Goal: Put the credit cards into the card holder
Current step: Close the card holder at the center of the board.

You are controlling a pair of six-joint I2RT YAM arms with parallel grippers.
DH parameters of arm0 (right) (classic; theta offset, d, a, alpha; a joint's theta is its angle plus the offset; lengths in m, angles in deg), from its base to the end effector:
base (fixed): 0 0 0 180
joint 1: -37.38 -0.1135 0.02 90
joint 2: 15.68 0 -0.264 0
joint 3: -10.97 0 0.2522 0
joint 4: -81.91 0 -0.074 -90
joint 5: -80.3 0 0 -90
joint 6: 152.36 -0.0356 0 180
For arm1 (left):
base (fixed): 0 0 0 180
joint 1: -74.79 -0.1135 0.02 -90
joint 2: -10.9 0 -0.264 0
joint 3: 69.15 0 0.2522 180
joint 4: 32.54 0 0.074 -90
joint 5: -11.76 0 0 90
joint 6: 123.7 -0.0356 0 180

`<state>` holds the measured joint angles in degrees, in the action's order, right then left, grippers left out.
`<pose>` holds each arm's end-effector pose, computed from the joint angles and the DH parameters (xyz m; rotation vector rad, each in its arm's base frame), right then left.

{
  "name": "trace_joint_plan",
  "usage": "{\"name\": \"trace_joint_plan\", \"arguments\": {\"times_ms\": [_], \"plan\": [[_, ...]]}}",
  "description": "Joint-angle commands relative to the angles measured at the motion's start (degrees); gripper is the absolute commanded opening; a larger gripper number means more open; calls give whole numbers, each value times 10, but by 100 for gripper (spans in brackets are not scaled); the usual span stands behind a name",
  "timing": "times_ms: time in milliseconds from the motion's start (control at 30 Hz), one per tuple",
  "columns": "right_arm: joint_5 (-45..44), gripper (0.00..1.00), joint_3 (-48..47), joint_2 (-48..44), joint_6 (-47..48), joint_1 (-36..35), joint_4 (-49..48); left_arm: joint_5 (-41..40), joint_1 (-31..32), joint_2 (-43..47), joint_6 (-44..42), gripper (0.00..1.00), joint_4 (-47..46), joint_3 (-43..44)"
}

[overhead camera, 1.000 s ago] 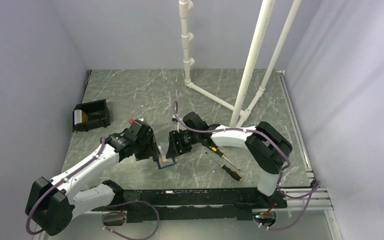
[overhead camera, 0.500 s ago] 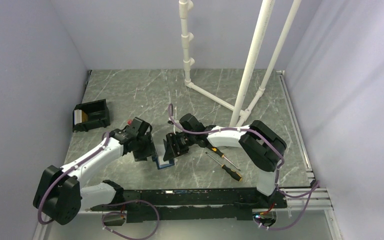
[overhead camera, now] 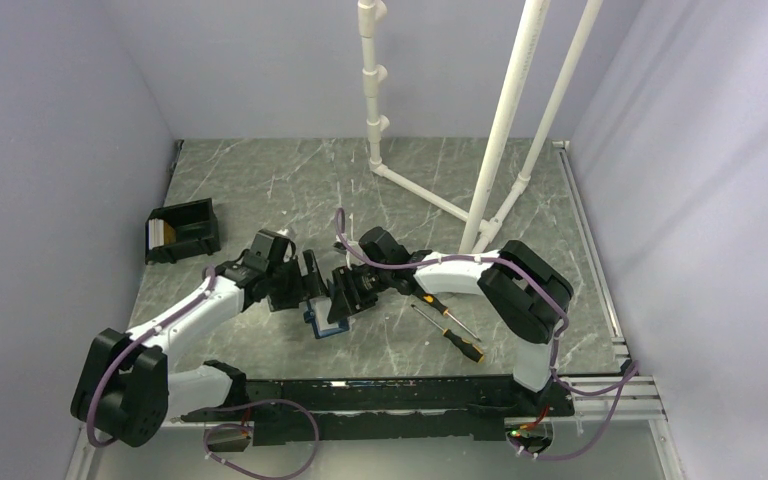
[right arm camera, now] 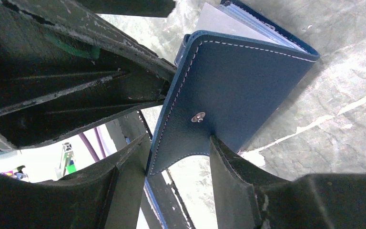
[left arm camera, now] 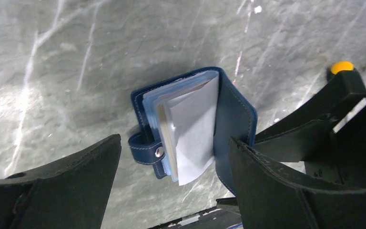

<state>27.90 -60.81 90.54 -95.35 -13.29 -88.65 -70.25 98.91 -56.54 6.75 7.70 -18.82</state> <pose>0.2211 0.3041 0.1535 -0.7741 2.5184 1.4017 0.1976 -0.0939 0.1911 -0.3257 2.6549 -0.5763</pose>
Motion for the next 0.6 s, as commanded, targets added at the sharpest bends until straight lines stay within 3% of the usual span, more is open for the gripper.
{"name": "trace_joint_plan", "arguments": {"times_ms": [0, 300, 433, 567], "plan": [[1, 49, -11, 3, 21, 0, -3, 109, -32, -10, -33, 87, -103, -28], [7, 47, -15, 15, 22, 0, -3, 196, -39, 5, -14, 82, -164, -77], [8, 47, -20, 18, 24, 0, 0, 217, -39, 14, 10, 64, -142, -89], [12, 47, -27, 20, 30, 0, 8, 195, -39, 64, 42, 52, -97, -101]]}}
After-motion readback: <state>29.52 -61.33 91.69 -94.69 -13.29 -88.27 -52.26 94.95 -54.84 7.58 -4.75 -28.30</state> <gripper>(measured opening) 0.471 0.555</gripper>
